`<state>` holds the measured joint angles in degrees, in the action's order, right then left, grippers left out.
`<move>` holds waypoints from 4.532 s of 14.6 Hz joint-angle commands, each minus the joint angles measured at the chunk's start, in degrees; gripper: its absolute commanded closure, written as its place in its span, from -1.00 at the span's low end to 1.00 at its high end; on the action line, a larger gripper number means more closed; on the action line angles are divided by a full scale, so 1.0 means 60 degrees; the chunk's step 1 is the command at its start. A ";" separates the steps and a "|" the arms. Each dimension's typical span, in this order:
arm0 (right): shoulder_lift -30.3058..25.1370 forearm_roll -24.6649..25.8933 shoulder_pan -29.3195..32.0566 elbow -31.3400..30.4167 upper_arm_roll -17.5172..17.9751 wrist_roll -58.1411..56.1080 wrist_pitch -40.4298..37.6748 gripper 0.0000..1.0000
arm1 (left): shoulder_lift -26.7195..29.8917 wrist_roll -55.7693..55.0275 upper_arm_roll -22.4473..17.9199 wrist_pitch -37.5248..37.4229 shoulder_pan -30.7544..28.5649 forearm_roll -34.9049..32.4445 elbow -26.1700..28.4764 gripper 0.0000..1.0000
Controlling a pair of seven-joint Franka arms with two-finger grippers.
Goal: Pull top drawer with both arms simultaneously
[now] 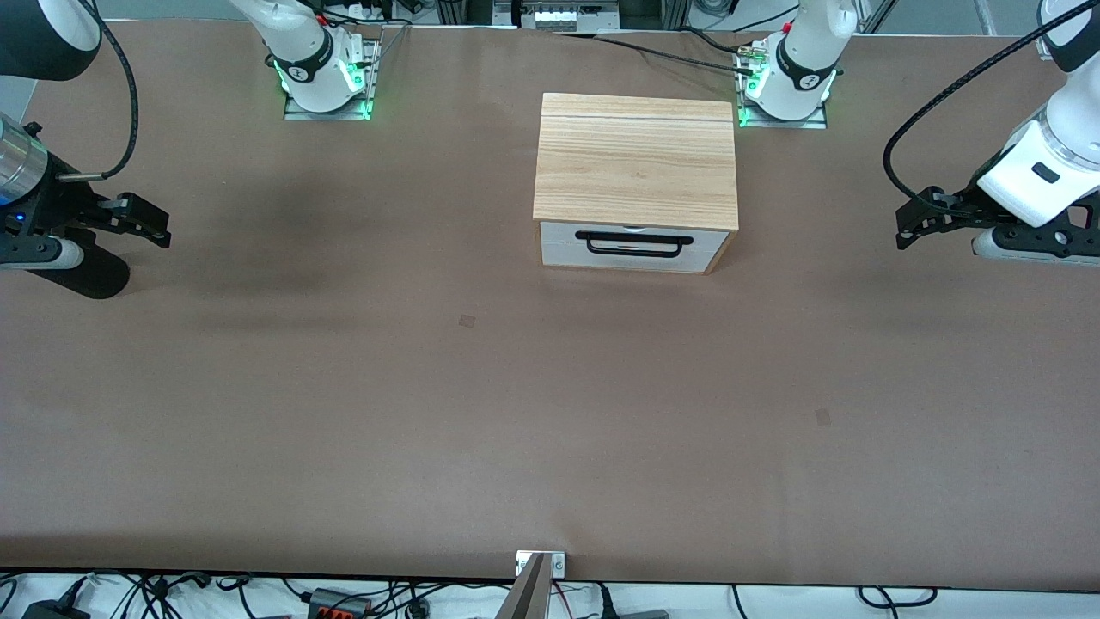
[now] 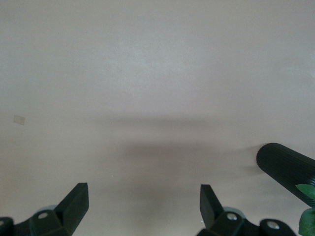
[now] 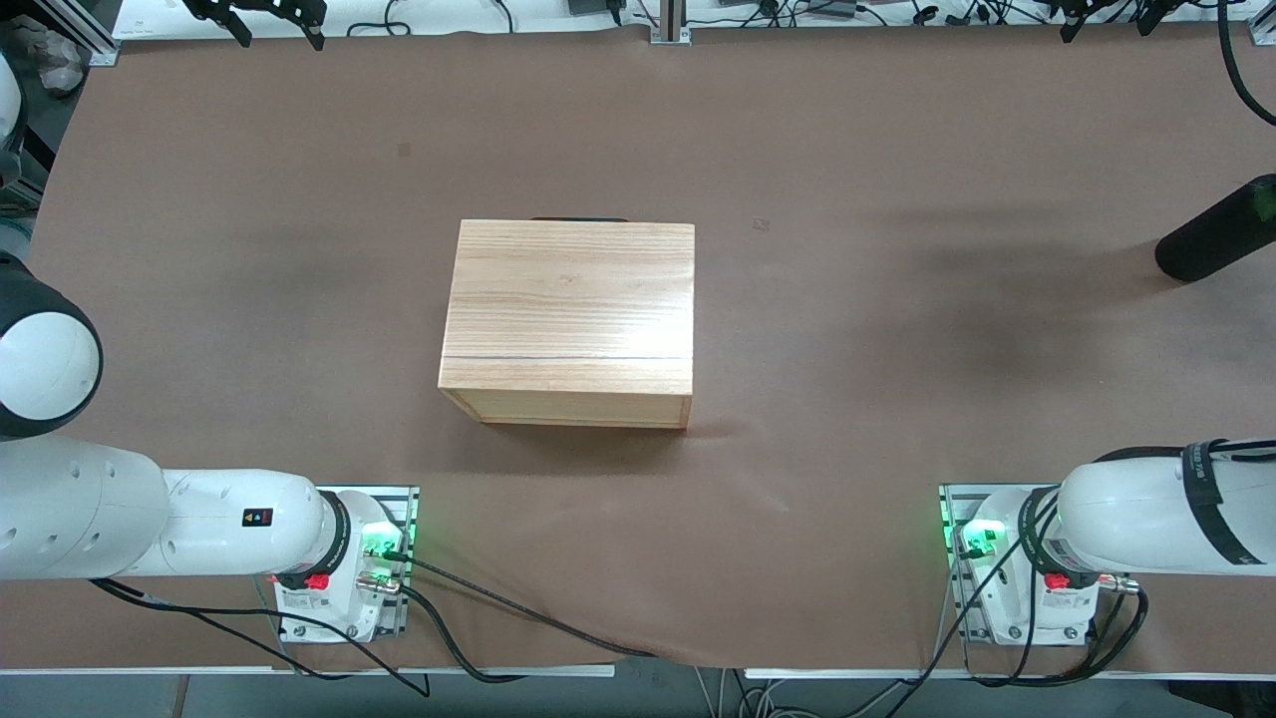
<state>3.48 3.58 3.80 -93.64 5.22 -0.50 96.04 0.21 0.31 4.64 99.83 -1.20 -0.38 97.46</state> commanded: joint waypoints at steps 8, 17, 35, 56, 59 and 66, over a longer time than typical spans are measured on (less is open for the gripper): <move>0.0020 0.0136 0.0040 0.0167 0.0082 -0.0049 -0.0127 -1.00 | -0.0196 0.0007 0.0017 -0.0639 -0.0005 -0.0025 -0.0320 -1.00; 0.0341 0.0034 0.0025 0.0211 0.0097 0.0098 0.0004 -1.00 | -0.0810 0.0868 0.0018 -0.4333 -0.0034 0.2634 -0.0320 -1.00; 0.5073 -0.8123 -0.1043 0.1631 0.0185 -0.0180 0.0722 -1.00 | -0.5074 0.6669 0.0061 -0.1831 -0.0446 1.1427 0.0850 -1.00; 0.4296 -1.9413 -0.4778 -0.2968 0.0331 -1.1175 0.5600 -1.00 | -0.5704 1.0378 0.0691 -0.1594 -0.0487 1.4170 0.3722 -0.48; 0.4677 -2.0968 -0.5467 -0.2778 0.0317 -1.2130 0.6011 -1.00 | -0.5719 1.0364 0.0706 -0.1579 -0.0518 1.4155 0.3781 -0.39; 0.5996 -2.1367 -0.5453 -0.1972 0.0317 -1.2881 0.3393 -1.00 | -0.5690 1.0378 0.0706 -0.1623 -0.0533 1.4155 0.4104 -0.11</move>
<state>37.48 -123.28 -29.14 -107.44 6.78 -76.31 120.00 -35.49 61.48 8.62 90.54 -4.08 84.10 120.30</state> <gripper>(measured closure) 0.000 0.396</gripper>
